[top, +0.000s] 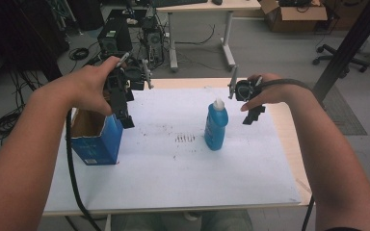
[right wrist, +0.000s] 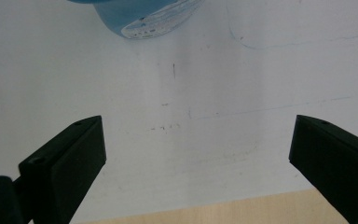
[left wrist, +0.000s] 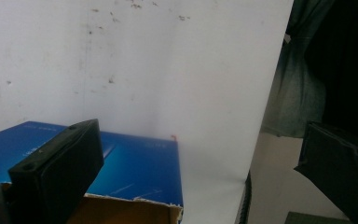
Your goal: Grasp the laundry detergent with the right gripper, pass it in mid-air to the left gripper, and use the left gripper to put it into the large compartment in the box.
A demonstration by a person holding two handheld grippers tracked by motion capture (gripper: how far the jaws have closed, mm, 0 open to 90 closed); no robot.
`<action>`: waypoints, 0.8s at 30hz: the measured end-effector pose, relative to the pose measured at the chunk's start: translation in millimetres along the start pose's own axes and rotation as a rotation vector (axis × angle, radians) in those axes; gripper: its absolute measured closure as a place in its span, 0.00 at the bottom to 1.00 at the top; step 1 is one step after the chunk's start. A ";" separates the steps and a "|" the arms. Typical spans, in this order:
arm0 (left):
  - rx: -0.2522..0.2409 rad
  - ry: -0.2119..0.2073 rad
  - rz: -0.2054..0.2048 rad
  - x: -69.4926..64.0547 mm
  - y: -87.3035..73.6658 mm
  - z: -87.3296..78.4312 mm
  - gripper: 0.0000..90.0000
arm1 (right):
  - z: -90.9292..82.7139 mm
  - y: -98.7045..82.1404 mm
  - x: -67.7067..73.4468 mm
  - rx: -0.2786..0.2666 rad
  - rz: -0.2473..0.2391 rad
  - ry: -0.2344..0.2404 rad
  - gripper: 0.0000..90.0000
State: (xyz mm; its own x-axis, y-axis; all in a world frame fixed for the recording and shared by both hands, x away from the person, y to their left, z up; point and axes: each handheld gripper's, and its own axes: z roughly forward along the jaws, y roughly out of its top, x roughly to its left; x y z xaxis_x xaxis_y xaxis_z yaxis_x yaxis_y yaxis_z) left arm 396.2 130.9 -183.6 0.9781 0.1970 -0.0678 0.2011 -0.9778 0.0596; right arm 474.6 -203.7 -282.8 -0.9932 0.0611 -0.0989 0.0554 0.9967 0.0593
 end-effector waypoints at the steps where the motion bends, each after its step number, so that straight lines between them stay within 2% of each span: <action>1: 0.002 0.000 0.003 0.6 0.6 1.0 0.00 | -0.3 -0.1 0.9 -0.001 0.000 0.002 0.04; 10: 0.009 -0.010 0.014 3.5 5.5 5.3 0.00 | -3.0 -6.1 9.1 -0.015 0.005 0.003 0.04; 14: 0.005 -0.014 0.029 2.6 8.0 8.1 0.00 | -5.1 -9.5 21.0 -0.052 0.010 0.009 0.04; 19: 0.011 -0.013 0.036 2.1 8.0 9.5 0.00 | -5.6 -9.6 29.5 -0.055 0.004 0.005 0.04; 24: 0.011 -0.007 0.039 0.8 7.1 10.8 0.00 | -5.9 -9.8 42.7 -0.088 0.004 -0.007 0.04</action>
State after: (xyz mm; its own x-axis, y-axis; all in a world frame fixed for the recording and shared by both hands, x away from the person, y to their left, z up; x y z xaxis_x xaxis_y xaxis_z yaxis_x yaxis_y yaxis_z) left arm 397.8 123.4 -193.9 0.9848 0.1580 -0.0724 0.1619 -0.9854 0.0517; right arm 431.1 -211.1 -281.7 -0.9922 0.0662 -0.1054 0.0503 0.9879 0.1465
